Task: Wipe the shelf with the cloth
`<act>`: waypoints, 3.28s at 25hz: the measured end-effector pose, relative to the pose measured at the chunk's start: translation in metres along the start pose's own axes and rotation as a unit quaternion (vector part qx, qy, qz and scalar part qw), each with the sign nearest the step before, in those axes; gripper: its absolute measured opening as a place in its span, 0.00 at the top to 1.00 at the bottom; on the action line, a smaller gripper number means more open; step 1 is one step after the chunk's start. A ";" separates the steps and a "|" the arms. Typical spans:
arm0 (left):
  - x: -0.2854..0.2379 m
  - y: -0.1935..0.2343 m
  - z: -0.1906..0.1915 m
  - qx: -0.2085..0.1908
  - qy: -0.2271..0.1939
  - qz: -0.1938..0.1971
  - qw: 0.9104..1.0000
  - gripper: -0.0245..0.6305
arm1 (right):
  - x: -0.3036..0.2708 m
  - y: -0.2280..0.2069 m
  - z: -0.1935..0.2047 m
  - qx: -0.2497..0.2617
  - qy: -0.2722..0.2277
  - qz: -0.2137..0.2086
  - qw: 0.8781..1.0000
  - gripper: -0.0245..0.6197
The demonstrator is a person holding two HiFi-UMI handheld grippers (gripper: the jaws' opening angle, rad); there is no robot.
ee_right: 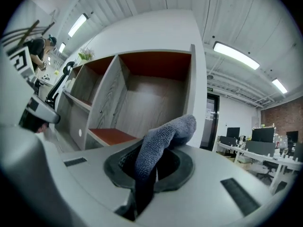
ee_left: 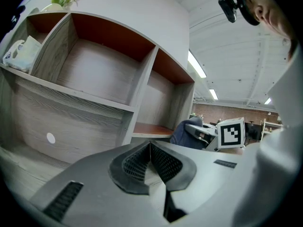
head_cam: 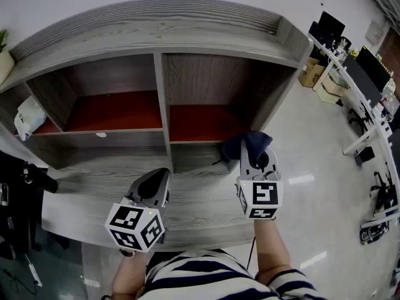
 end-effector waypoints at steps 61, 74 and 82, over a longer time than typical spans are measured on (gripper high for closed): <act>0.032 0.034 -0.006 0.001 -0.012 -0.072 0.997 0.93 | -0.115 0.113 -0.138 -0.045 -0.134 -0.166 0.976 0.89; 0.026 0.034 -0.006 0.000 -0.010 -0.063 0.998 0.93 | -0.110 0.132 -0.102 0.041 -0.043 -0.206 0.977 0.89; 0.027 0.034 -0.005 0.001 -0.010 -0.063 0.998 0.93 | -0.107 0.143 -0.081 0.105 0.016 -0.233 0.967 0.89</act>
Point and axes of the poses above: the fingertips, and each gripper's own axes: x backward along the fingers, y to its left, z out of its underside, the point moved 5 cm from there along x, backward along the fingers, and after that the axes turned 3 degrees about z, right-handed, at the moved point
